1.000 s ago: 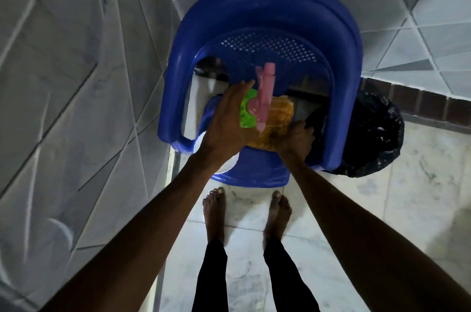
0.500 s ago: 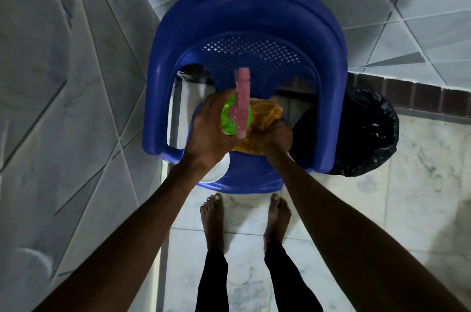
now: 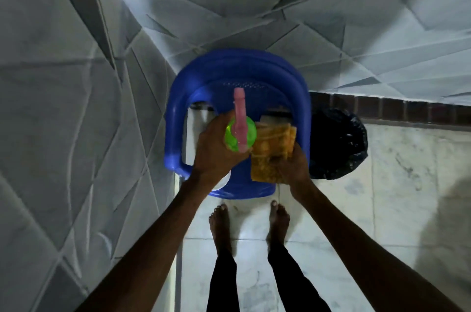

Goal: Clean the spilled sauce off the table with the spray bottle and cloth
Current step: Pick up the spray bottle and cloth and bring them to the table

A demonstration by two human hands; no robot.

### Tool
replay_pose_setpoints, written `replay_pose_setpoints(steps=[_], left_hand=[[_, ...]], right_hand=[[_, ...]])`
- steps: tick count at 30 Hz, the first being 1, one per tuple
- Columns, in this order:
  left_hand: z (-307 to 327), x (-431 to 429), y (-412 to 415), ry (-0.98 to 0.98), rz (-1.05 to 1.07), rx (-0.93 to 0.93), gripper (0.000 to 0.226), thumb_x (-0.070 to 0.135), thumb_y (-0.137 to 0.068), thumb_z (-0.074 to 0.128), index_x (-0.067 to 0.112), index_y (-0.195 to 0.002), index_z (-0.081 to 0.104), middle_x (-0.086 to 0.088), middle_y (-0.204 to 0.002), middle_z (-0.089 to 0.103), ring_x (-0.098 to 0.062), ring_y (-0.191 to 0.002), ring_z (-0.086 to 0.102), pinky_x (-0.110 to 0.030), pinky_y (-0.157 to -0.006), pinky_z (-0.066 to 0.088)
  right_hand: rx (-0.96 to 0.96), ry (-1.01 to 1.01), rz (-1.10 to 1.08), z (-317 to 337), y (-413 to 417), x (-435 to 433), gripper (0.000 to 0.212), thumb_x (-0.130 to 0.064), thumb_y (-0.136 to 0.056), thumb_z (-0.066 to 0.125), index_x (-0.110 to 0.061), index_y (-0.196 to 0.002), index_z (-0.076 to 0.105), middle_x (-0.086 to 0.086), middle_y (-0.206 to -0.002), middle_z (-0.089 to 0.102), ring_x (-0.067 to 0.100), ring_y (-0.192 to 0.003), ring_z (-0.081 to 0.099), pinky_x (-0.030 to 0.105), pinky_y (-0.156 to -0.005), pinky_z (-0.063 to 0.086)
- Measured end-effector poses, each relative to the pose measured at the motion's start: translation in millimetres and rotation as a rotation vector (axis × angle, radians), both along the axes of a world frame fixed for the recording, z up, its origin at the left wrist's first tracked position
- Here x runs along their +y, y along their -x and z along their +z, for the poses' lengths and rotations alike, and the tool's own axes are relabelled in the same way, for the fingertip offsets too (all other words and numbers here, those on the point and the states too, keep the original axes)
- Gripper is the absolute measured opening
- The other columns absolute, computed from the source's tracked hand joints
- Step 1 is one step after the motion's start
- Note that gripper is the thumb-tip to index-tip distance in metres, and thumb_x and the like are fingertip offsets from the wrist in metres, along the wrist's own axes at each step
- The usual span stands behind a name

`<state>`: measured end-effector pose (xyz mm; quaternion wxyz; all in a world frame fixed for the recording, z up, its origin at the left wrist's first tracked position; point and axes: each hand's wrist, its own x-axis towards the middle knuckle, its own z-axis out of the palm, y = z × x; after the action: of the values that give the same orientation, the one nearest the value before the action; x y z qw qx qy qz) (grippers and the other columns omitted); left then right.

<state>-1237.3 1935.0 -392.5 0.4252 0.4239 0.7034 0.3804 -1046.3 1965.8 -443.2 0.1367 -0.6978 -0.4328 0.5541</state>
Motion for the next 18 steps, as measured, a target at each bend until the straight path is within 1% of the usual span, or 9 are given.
replay_pose_setpoints(steps=[2,4,5,8,10,12,14,16,18], left_hand=[[53,-3,-6,-0.030,-0.047,0.056,0.053,0.028,-0.075,0.080,0.049,-0.113,0.050,0.006,-0.111,0.068,-0.024,-0.107,0.064,-0.045,-0.097,0.049],[109,-11,-16,-0.051,-0.109,0.107,0.061,0.021,-0.074,0.081,0.048,-0.114,0.043,0.004,-0.108,0.067,-0.016,-0.107,0.063,-0.039,-0.098,0.049],[131,-16,-20,-0.038,-0.136,0.119,0.065,0.022,-0.074,0.081,0.046,-0.118,0.040,0.003,-0.103,0.067,-0.014,-0.103,0.064,-0.036,-0.098,0.049],[207,-37,-43,-0.040,-0.230,0.182,0.061,0.030,-0.075,0.081,0.030,-0.123,0.045,0.010,-0.101,0.061,-0.004,-0.093,0.061,-0.025,-0.090,0.051],[255,-54,-63,-0.075,-0.227,0.196,0.062,0.026,-0.070,0.086,0.028,-0.115,0.044,0.017,-0.099,0.053,0.010,-0.089,0.055,-0.007,-0.081,0.044],[304,-79,-91,-0.101,-0.267,0.147,0.064,0.018,-0.069,0.089,0.030,-0.109,0.040,0.021,-0.090,0.051,0.021,-0.082,0.052,0.003,-0.071,0.036],[339,-102,-117,-0.100,-0.335,0.118,0.059,0.020,-0.068,0.089,0.027,-0.106,0.043,0.018,-0.086,0.055,0.016,-0.082,0.057,0.001,-0.071,0.036],[362,-127,-145,-0.099,-0.439,0.106,0.062,0.032,-0.061,0.088,0.028,-0.108,0.047,0.012,-0.096,0.063,-0.005,-0.091,0.063,-0.018,-0.080,0.048],[378,-156,-176,-0.103,-0.542,0.112,0.068,0.037,-0.056,0.089,0.036,-0.110,0.048,0.009,-0.103,0.066,-0.016,-0.095,0.065,-0.029,-0.081,0.050]], right_hand=[[0.021,-0.004,-0.038,63,-18,-12,0.068,-0.039,-0.062,0.064,-0.019,-0.126,0.058,0.003,-0.113,0.070,0.021,-0.102,0.068,0.046,-0.087,0.060],[0.054,0.007,-0.093,126,-41,-29,0.067,-0.040,-0.058,0.064,-0.020,-0.121,0.059,0.002,-0.111,0.069,0.015,-0.096,0.069,0.031,-0.073,0.062],[0.060,0.004,-0.103,152,-51,-38,0.065,-0.040,-0.056,0.064,-0.022,-0.119,0.059,0.003,-0.110,0.070,0.016,-0.095,0.069,0.030,-0.072,0.062],[0.074,-0.006,-0.177,249,-88,-75,0.064,-0.041,-0.056,0.065,-0.025,-0.119,0.059,0.004,-0.113,0.070,0.025,-0.101,0.069,0.047,-0.082,0.060],[0.104,-0.036,-0.226,298,-108,-103,0.067,-0.038,-0.059,0.067,-0.021,-0.123,0.059,0.003,-0.114,0.069,0.021,-0.100,0.068,0.041,-0.080,0.058],[0.125,-0.063,-0.348,346,-132,-141,0.066,-0.038,-0.063,0.071,-0.020,-0.126,0.061,0.004,-0.117,0.070,0.023,-0.104,0.068,0.045,-0.086,0.059],[0.163,-0.105,-0.468,385,-152,-182,0.054,-0.034,-0.068,0.074,-0.025,-0.120,0.064,0.003,-0.114,0.072,0.024,-0.105,0.070,0.047,-0.087,0.059],[0.208,-0.156,-0.611,412,-174,-228,0.048,-0.036,-0.070,0.077,-0.026,-0.115,0.065,0.000,-0.112,0.074,0.022,-0.104,0.071,0.043,-0.082,0.061],[0.234,-0.202,-0.761,430,-199,-278,0.049,-0.042,-0.074,0.079,-0.026,-0.118,0.065,-0.001,-0.114,0.074,0.023,-0.105,0.071,0.048,-0.087,0.060]])
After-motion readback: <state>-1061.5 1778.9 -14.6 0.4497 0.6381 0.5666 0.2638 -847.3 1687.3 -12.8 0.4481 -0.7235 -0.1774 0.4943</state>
